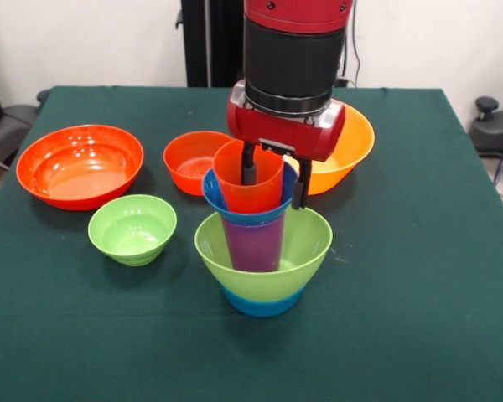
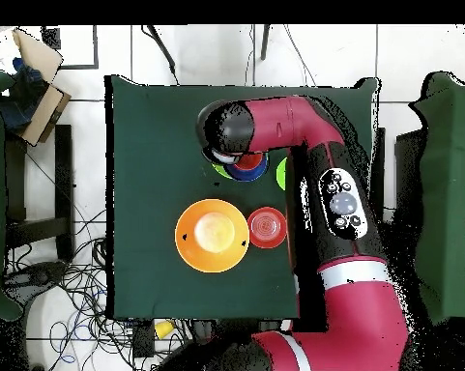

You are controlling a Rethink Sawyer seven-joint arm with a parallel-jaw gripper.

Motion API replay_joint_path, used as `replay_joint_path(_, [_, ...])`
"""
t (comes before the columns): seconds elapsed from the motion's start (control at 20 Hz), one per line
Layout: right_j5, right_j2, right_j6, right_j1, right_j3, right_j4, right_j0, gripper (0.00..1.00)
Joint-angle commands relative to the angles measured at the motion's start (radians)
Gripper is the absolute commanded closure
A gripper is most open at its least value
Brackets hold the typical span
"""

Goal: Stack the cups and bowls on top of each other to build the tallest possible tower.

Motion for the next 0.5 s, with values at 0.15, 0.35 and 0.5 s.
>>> replay_joint_path(0.15, [0.06,0.069,-0.198,0.017,0.032,0.011,0.004,0.0])
replay_joint_path(0.35, [0.07,0.069,-0.194,-0.003,0.048,0.019,0.004,0.0])
replay_joint_path(0.5, [0.084,0.064,-0.196,-0.017,0.053,0.021,0.003,0.0])
